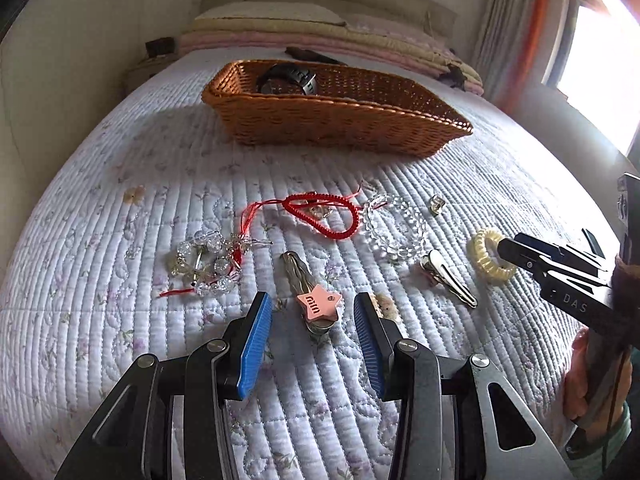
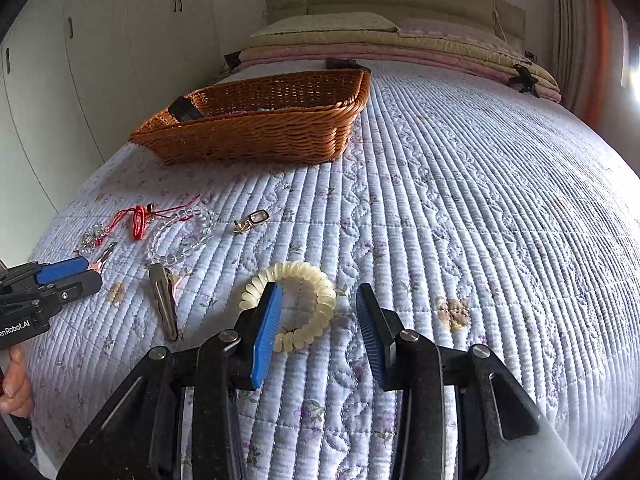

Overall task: Organize jewelry
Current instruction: 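Grasp the pink star keychain with the left tool while the right tool grasps the cream coil hair tie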

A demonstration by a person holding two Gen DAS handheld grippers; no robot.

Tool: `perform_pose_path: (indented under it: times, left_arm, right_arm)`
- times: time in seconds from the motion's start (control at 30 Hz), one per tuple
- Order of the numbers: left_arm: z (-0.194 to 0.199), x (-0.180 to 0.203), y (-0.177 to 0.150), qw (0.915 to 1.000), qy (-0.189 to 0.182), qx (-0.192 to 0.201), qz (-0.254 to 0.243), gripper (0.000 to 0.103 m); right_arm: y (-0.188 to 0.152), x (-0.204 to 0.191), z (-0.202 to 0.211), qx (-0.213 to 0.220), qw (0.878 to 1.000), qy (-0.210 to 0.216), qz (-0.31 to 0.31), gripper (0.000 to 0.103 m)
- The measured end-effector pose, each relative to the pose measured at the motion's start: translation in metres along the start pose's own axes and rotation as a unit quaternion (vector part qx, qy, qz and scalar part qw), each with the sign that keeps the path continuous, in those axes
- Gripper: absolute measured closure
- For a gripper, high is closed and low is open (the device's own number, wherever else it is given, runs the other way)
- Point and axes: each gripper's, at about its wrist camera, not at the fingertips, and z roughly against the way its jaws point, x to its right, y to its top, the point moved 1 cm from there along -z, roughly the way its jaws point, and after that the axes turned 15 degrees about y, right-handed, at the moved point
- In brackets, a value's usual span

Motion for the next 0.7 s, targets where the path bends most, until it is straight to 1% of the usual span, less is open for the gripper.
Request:
perform_pose_path:
  times: [0.13,0.27,0.33,0.37,0.4,0.43,0.47,0.63,0.7]
  left_arm:
    - [-0.003,0.007,0.002,0.9997,0.020,0.005,-0.011,0.060]
    - [-0.003,0.008,0.000,0.9996,0.025,0.012,-0.012,0.061]
    - [-0.002,0.009,-0.001,0.9992,0.033,0.016,-0.012,0.066]
    - [-0.001,0.009,-0.002,0.9991,0.036,0.018,-0.013,0.069]
    - [0.000,0.011,-0.004,0.9990,0.036,0.021,-0.014,0.073]
    - [0.001,0.011,-0.005,0.9990,0.036,0.023,-0.015,0.075]
    - [0.002,0.011,-0.005,0.9989,0.036,0.024,-0.014,0.079]
    - [0.006,0.008,-0.009,0.9990,0.030,0.032,-0.008,0.079]
    - [0.010,0.006,-0.010,0.9991,0.022,0.037,-0.005,0.079]
  right_arm:
    - [0.002,0.003,-0.006,-0.011,1.000,0.000,-0.007,0.061]
    - [0.003,-0.003,-0.013,-0.020,1.000,-0.019,0.007,0.061]
    - [0.003,-0.005,-0.014,-0.022,0.999,-0.025,0.015,0.065]
    - [0.002,-0.006,-0.015,-0.023,0.999,-0.026,0.017,0.072]
    - [0.002,-0.006,-0.015,-0.024,0.999,-0.026,0.018,0.077]
    - [0.001,-0.006,-0.015,-0.025,0.999,-0.026,0.019,0.080]
    - [0.001,-0.007,-0.015,-0.024,0.999,-0.024,0.020,0.087]
    - [0.000,-0.010,-0.013,-0.020,0.999,-0.021,0.028,0.089]
    - [0.000,-0.011,-0.010,-0.014,0.999,-0.018,0.028,0.089]
